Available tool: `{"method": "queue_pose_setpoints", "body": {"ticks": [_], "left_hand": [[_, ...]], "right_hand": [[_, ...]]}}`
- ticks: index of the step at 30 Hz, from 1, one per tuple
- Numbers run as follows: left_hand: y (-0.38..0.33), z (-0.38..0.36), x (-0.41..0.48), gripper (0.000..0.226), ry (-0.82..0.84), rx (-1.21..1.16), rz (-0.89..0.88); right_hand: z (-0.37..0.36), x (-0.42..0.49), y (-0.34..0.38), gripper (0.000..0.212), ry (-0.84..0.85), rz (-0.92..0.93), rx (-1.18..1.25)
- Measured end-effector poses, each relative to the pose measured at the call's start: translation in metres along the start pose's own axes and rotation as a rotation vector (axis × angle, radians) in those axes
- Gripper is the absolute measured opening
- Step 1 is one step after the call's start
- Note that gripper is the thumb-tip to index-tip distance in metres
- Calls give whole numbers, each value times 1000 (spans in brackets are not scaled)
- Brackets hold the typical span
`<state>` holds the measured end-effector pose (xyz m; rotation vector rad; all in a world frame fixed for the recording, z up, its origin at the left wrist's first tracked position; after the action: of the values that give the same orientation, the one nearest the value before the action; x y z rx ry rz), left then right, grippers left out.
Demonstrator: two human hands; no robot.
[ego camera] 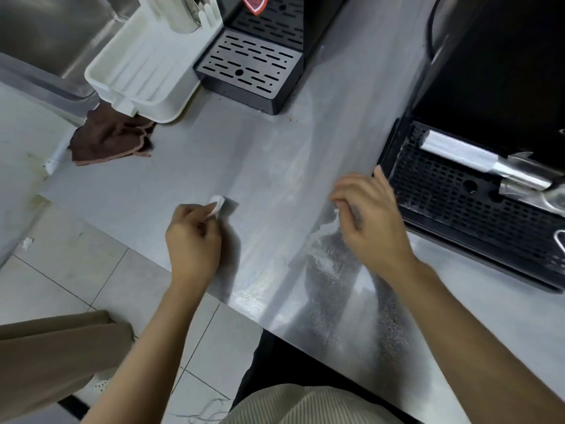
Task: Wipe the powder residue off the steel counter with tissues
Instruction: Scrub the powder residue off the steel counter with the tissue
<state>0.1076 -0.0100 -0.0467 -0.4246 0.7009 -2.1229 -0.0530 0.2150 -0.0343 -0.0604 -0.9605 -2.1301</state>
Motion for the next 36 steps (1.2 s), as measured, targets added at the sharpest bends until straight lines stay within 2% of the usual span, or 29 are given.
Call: {"method": "queue_pose_setpoints", "body": {"ticks": [7,9,11,13,16,18,21,26,29,31,34,36], "left_hand": [[-42,-40,-90,29,142,-19,-302],[-53,-47,-111,28,230,-68,-323],[-51,-39,-106,30,303,-165,-241],[-37,-17,-82,31,249,-202,-166],[5,20,-33,32,44,-45,-50],[31,32,-16,30,-22,45,27],[29,22,-29,30,1,91,-37],[-21,-18,-101,27,161,16,-242],[-34,-18,-107,16,237,-59,-236],[-22,1,-88,12,161,-95,-186],[19,32,-56,19,0,10,-113],[35,36,-54,27,0,86,-123]], "right_hand": [[-21,-31,37,22,59,-41,131],[-20,-34,38,22,61,-55,139],[-22,-35,37,22,68,-66,142],[-25,-36,34,23,83,-69,145],[-27,-37,34,27,84,-70,150],[-27,-38,34,31,62,-75,162],[-24,-41,34,39,39,-98,208],[-7,-39,30,52,-11,-130,211],[5,-34,24,53,-73,-124,184],[16,-28,22,50,-140,-85,138],[40,-16,11,44,-261,-30,72],[53,-6,-4,41,-317,-52,58]]}}
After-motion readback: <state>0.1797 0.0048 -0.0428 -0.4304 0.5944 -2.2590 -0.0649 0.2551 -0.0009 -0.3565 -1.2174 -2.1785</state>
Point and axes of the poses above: each hand's wrist, its own x-axis towards the middle knuckle, its own z-axis out of the back of the hand, y = z × x, the point moved 6 cm from there along x, towards the middle knuckle, and after that the axes turned 1 degree about y, right-handed, at the moved point
